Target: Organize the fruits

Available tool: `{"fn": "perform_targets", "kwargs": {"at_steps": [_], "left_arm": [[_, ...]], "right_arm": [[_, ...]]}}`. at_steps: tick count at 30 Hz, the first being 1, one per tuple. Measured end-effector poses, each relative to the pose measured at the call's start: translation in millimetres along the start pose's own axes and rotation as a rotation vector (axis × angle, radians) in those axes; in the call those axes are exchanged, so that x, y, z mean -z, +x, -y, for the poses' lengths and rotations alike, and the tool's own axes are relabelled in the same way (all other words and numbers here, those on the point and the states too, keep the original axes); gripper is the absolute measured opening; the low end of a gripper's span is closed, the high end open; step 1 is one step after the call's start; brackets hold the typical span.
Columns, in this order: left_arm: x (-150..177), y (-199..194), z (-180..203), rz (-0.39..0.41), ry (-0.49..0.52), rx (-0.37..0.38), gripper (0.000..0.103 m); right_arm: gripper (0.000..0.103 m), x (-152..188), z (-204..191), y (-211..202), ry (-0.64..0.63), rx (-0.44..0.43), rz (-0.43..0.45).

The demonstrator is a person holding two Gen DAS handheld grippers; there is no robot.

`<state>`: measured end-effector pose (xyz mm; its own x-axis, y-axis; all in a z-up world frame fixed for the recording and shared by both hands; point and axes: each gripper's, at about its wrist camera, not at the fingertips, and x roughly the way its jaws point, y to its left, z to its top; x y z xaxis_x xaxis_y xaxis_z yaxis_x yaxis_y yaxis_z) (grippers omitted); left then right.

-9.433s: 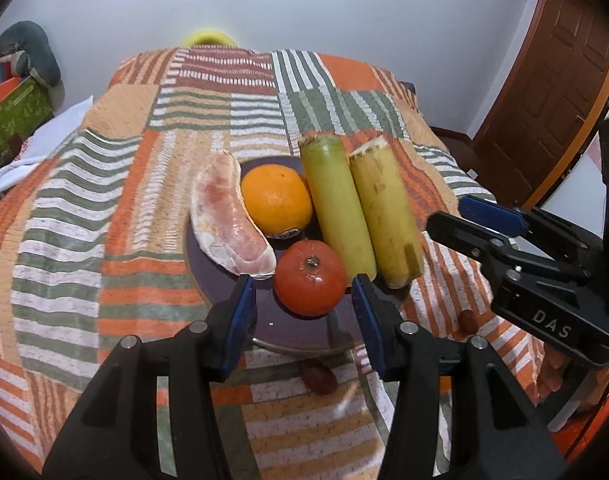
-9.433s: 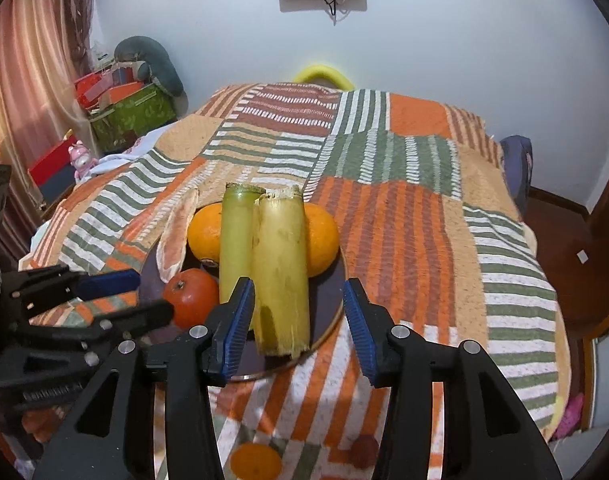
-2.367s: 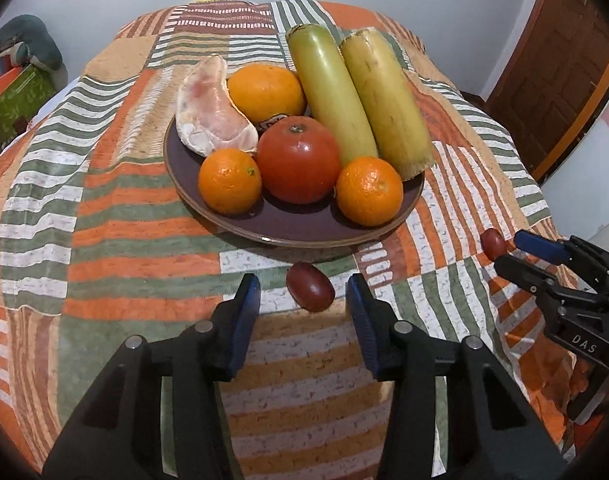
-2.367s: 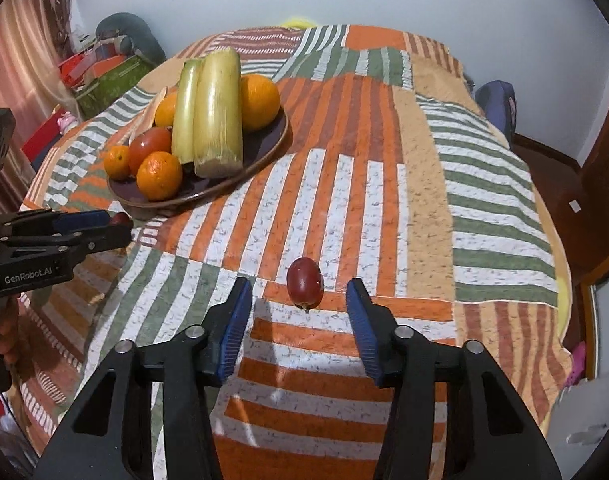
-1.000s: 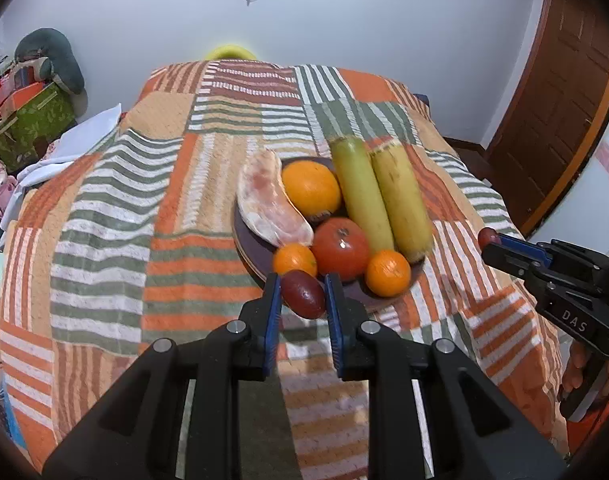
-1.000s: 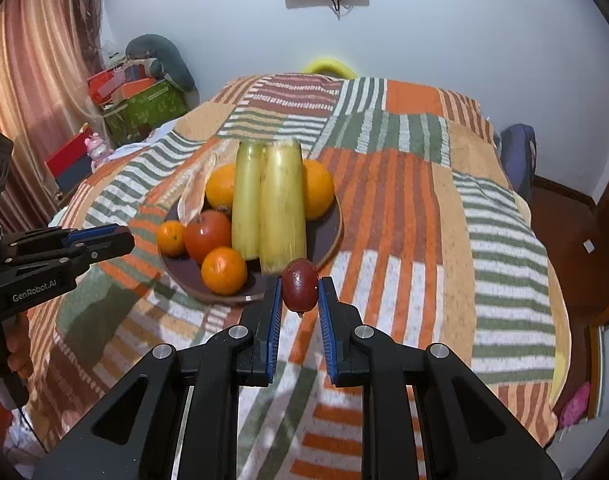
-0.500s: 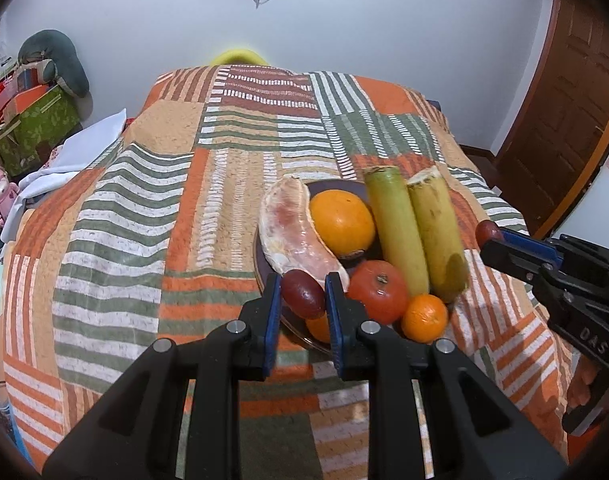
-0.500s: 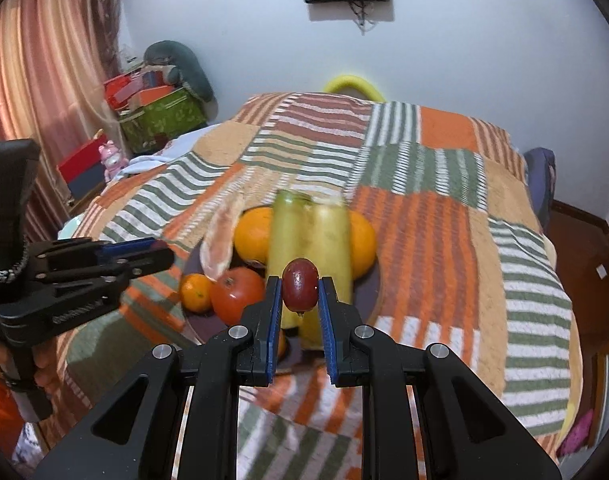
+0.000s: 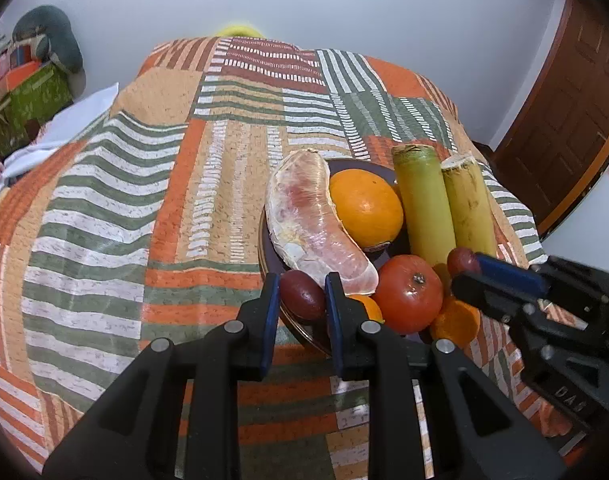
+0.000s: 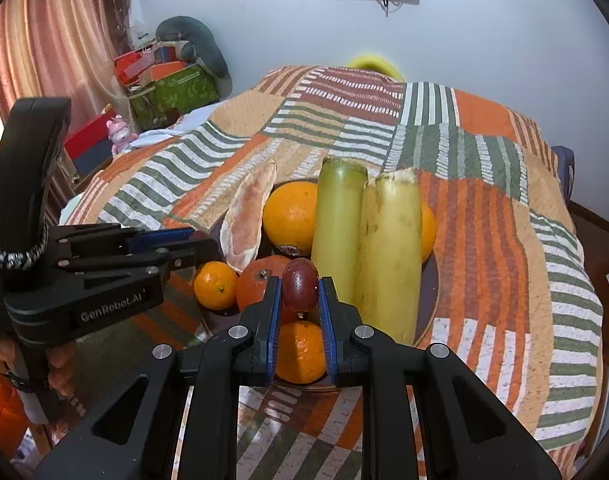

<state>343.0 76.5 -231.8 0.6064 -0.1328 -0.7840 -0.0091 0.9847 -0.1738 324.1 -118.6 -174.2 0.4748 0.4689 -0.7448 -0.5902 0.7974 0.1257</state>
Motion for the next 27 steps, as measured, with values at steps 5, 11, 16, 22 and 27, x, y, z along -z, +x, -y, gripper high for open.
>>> {"fn": "perform_targets", "kwargs": {"at_steps": [5, 11, 16, 22, 27], "left_arm": [[-0.5, 2.3, -6.8, -0.007, -0.03, 0.014, 0.03], [-0.8, 4.0, -11.5, -0.004, -0.034, -0.025, 0.049], [0.2, -1.1, -14.5, -0.011, -0.048, -0.014, 0.05], [1.9, -43.6, -8.9, 0.056, -0.03, -0.013, 0.05], [-1.2, -105.4, 3.2, 0.167, -0.022, 0.0, 0.05]], "right_arm": [[0.017, 2.8, 0.0, 6.1, 0.008, 0.004, -0.007], [0.023, 2.7, 1.0, 6.0, 0.02, 0.014, -0.011], [0.03, 4.1, -1.3, 0.2, 0.018, 0.022, -0.004], [0.03, 0.6, -6.3, -25.3, 0.007, 0.052, 0.043], [0.03, -6.6, -10.5, -68.1, 0.007, 0.093, 0.142]]}}
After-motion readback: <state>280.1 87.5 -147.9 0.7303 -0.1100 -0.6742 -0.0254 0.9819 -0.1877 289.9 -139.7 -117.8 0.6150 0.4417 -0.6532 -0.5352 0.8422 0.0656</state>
